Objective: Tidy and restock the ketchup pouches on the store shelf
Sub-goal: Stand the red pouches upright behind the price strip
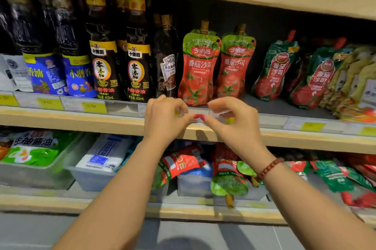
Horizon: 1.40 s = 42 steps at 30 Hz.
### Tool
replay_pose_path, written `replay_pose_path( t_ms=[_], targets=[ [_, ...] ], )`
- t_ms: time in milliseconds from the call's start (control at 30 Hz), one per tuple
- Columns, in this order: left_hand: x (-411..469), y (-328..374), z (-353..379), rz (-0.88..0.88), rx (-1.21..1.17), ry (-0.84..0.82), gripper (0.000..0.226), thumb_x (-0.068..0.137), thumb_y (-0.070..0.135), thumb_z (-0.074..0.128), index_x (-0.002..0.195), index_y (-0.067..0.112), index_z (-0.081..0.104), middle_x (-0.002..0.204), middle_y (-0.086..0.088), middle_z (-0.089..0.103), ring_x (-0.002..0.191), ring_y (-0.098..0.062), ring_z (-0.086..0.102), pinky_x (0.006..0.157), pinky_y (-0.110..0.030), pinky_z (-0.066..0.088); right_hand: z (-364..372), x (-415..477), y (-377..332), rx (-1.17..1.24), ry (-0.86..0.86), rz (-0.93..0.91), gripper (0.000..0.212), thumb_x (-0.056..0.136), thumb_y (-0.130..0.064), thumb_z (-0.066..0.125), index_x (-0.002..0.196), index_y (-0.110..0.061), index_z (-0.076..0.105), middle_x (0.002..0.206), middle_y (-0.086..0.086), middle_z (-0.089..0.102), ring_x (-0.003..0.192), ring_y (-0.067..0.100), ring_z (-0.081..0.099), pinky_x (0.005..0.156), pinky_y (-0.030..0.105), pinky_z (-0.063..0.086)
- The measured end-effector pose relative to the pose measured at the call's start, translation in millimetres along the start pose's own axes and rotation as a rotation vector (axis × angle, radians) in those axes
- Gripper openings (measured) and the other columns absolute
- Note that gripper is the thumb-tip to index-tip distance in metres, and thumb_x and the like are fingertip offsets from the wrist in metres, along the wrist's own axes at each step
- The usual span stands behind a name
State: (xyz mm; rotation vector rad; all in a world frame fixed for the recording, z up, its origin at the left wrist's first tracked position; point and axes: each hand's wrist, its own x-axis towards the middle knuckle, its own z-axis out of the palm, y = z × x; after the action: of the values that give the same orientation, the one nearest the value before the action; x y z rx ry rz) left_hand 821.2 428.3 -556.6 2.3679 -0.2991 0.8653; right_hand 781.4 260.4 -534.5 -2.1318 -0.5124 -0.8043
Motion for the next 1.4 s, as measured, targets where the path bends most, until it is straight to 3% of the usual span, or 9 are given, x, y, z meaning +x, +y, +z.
replay_pose_path(
  t_ms=[167,300,400,500,600,800,1133,1333,1400],
  targets=[
    [1,-1,-7,-0.002,-0.035,-0.063,0.024,0.074,0.051,0.069,0.076,0.027,0.071,0.074,0.011,0.068,0.077,-0.012,0.051,0.085,-0.034,0.039,28,-63,10,0.062,-0.232,-0.032,0.023,0.072,-0.025,0.075,0.094,-0.022,0.069,0.089,-0.008,0.068,0.085,0.006,0.062,0.074,0.030,0.052],
    [6,-4,-18,-0.038,-0.035,-0.159,0.022,0.078,0.045,0.069,0.087,0.025,0.074,0.096,0.007,0.073,0.097,-0.012,0.062,0.088,-0.035,0.048,59,-87,25,0.014,-0.434,0.023,0.036,0.070,-0.033,0.074,0.104,-0.025,0.066,0.103,-0.009,0.067,0.098,0.009,0.059,0.083,0.036,0.050],
    [6,-9,-28,-0.018,-0.054,-0.224,0.025,0.080,0.034,0.070,0.103,0.022,0.072,0.109,0.003,0.071,0.108,-0.014,0.060,0.097,-0.032,0.044,80,-94,35,-0.074,-0.512,-0.021,0.051,0.070,-0.036,0.074,0.118,-0.027,0.059,0.122,-0.008,0.060,0.114,0.011,0.051,0.098,0.031,0.041],
    [4,-9,-32,-0.011,-0.070,-0.242,0.029,0.080,0.028,0.072,0.109,0.022,0.070,0.113,0.001,0.069,0.109,-0.012,0.059,0.097,-0.025,0.041,98,-100,39,-0.096,-0.497,-0.024,0.061,0.070,-0.032,0.076,0.127,-0.024,0.054,0.135,-0.003,0.052,0.124,0.014,0.043,0.102,0.025,0.027],
    [3,-7,-27,-0.041,-0.046,-0.199,0.028,0.080,0.029,0.072,0.107,0.023,0.071,0.113,0.002,0.069,0.111,-0.013,0.058,0.093,-0.022,0.037,112,-108,39,-0.126,-0.481,-0.071,0.059,0.070,-0.024,0.076,0.125,-0.019,0.057,0.132,0.002,0.055,0.124,0.020,0.046,0.105,0.032,0.031],
    [1,-4,-19,-0.077,-0.037,-0.149,0.021,0.078,0.031,0.073,0.097,0.023,0.073,0.111,0.004,0.069,0.111,-0.014,0.057,0.088,-0.022,0.036,113,-109,37,-0.204,-0.348,-0.193,0.050,0.056,0.003,0.078,0.104,-0.010,0.071,0.106,0.009,0.070,0.101,0.030,0.064,0.087,0.042,0.049],
    [1,-5,-20,-0.075,-0.016,-0.172,0.015,0.078,0.032,0.073,0.092,0.025,0.073,0.110,0.005,0.069,0.109,-0.014,0.057,0.087,-0.024,0.036,57,-107,46,0.036,-0.401,-0.158,0.049,0.075,0.008,0.061,0.117,-0.016,0.065,0.123,-0.001,0.063,0.119,0.018,0.055,0.104,0.033,0.040],
    [9,-6,-32,-0.094,-0.092,-0.339,0.027,0.081,0.031,0.070,0.107,0.023,0.071,0.115,0.003,0.068,0.111,-0.012,0.058,0.094,-0.026,0.042,26,-91,32,0.295,-0.137,0.018,0.040,0.075,0.006,0.058,0.105,-0.019,0.070,0.102,-0.022,0.066,0.098,-0.008,0.059,0.085,0.010,0.045],
    [10,-5,-39,-0.095,-0.187,-0.378,0.028,0.083,0.026,0.069,0.111,0.022,0.069,0.120,0.003,0.065,0.118,-0.008,0.053,0.100,-0.026,0.040,18,-86,30,0.370,-0.046,0.125,0.030,0.080,0.003,0.064,0.088,-0.024,0.072,0.075,-0.030,0.065,0.076,-0.009,0.059,0.067,0.010,0.044]
  ],
)
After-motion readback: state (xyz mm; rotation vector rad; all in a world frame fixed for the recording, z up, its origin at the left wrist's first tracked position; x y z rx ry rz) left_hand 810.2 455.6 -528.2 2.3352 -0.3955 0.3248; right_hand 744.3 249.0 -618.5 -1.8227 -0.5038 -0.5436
